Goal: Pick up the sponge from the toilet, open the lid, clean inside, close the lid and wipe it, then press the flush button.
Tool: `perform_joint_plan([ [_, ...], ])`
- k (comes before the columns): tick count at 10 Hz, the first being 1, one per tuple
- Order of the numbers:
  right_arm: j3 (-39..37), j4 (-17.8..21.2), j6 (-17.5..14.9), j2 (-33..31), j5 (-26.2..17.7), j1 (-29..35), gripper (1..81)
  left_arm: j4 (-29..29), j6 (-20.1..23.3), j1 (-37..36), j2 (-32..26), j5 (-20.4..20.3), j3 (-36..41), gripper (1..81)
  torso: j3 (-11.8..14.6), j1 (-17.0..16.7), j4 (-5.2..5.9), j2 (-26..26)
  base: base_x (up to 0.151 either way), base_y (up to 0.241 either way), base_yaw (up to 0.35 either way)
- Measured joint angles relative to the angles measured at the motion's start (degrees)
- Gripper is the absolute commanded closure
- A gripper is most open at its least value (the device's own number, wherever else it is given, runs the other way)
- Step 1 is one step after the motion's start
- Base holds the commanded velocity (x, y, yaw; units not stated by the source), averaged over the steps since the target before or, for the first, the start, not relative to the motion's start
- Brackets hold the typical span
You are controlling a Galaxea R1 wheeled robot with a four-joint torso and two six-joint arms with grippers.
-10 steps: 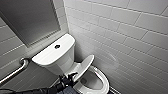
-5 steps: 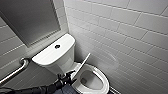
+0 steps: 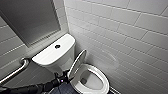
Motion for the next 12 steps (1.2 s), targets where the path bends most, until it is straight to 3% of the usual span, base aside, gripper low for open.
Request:
perform_joint_plan([
  [3,0.00,0.00,-0.02,0.06,0.00,-0.54,81.1,-0.11,0.00,-0.72,-1.74,0.45,0.76,1.0,0.00,0.00,0.00,0.00,0.000,0.000,0.000],
  [5,-0.02,0.02,-0.02,0.35,-0.40,-0.55,81.1,-1.62,-2.65,-1.45,-3.56,-0.49,0.98,1.0,0.00,0.00,0.00,0.02,0.000,0.000,0.000],
  [10,0.00,0.00,-0.02,0.50,-0.93,-0.74,81.1,-1.62,-4.22,-1.88,-4.23,-0.44,0.61,1.0,-0.02,0.00,-0.02,0.02,0.000,0.000,0.000],
  [12,0.02,0.00,-0.09,0.48,-1.04,-1.07,81.1,-1.87,-5.79,-2.84,-5.27,0.98,0.33,1.0,-0.02,0.02,-0.06,0.05,0.000,0.000,0.000],
])
